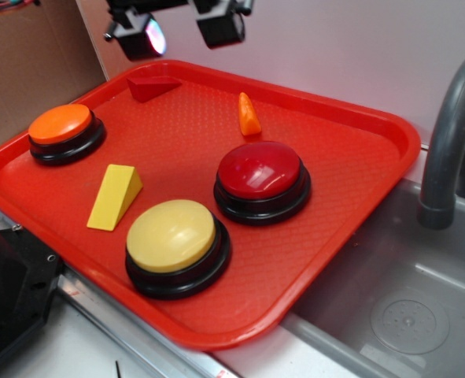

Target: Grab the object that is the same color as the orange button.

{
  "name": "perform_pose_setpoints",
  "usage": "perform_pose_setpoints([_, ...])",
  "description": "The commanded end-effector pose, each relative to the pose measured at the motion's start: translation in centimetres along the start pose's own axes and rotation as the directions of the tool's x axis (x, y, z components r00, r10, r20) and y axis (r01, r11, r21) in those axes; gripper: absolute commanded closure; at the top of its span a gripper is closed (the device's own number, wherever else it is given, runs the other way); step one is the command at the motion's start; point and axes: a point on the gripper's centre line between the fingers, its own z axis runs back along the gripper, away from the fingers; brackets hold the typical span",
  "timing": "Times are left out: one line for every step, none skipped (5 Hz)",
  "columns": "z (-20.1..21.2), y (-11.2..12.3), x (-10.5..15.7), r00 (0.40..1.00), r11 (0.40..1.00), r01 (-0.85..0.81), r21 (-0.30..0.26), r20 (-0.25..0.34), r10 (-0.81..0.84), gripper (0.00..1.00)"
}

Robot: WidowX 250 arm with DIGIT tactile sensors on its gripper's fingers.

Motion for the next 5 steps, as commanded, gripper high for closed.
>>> perform_pose_setpoints([-0.9, 0.0, 2.6, 0.999, 1.0, -0.023, -0.008, 0.038, 0.023, 0.0])
perform_pose_setpoints([-0.9, 0.0, 2.6, 0.999, 1.0, -0.023, -0.008, 0.038, 0.023, 0.0])
perform_pose_setpoints([-0.9, 0.0, 2.6, 0.999, 1.0, -0.023, -0.008, 0.038, 0.023, 0.0])
perform_pose_setpoints([-3.3, 0.8, 0.9, 0.998, 0.996, 0.066, -0.052, 0.027, -0.065, 0.0])
perform_pose_setpoints([-4.1, 1.1, -0.6, 0.991, 0.989, 0.137, -0.045, 0.011, -0.137, 0.0])
